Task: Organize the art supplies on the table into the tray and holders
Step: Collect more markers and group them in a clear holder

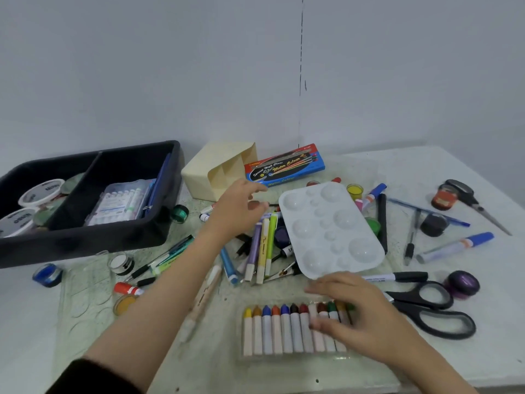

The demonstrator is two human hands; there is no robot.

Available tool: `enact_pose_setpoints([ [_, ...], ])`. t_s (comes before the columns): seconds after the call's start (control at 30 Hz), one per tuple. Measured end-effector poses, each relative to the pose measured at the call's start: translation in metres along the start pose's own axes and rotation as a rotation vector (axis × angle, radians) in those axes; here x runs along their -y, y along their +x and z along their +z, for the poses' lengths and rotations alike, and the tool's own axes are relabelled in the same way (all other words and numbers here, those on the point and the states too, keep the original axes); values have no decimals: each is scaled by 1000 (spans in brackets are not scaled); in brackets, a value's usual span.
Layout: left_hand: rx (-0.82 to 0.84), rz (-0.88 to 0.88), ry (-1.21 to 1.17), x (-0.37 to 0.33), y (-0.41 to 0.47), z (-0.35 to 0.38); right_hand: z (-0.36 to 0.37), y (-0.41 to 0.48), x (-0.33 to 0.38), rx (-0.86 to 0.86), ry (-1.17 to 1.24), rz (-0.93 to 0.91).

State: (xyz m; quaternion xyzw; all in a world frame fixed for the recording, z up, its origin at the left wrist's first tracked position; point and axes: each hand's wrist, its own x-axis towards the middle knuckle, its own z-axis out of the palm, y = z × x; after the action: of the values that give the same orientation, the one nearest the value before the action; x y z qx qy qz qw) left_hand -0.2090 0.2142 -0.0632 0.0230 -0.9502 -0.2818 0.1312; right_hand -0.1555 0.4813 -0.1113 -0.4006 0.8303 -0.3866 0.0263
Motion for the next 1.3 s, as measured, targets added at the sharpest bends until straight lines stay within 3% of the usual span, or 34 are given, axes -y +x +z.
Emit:
enact_pose_setpoints([
  [0.17,67,52,213,8,64,13,-22,24,-19,-198,-147,20],
  [0.47,355,-30,422,16,140,32,-44,48,-56,-295,-233,128],
  [0.57,412,-78,346,21,151,35,-44,46,-64,-309,-199,129],
  [0.67,344,-101,215,23,151,35,-44,44,-67,-310,-188,141],
  [0.93,253,9,-221,-1,106,-4,-40,38,-56,-300,-199,146],
  [1.2,373,-22,-303,6,-8,-59,-22,29,-19,-230,-122,66],
  [1.3,397,-47,-306,17,-55,-71,-9,19,-1,-117,-54,-1],
])
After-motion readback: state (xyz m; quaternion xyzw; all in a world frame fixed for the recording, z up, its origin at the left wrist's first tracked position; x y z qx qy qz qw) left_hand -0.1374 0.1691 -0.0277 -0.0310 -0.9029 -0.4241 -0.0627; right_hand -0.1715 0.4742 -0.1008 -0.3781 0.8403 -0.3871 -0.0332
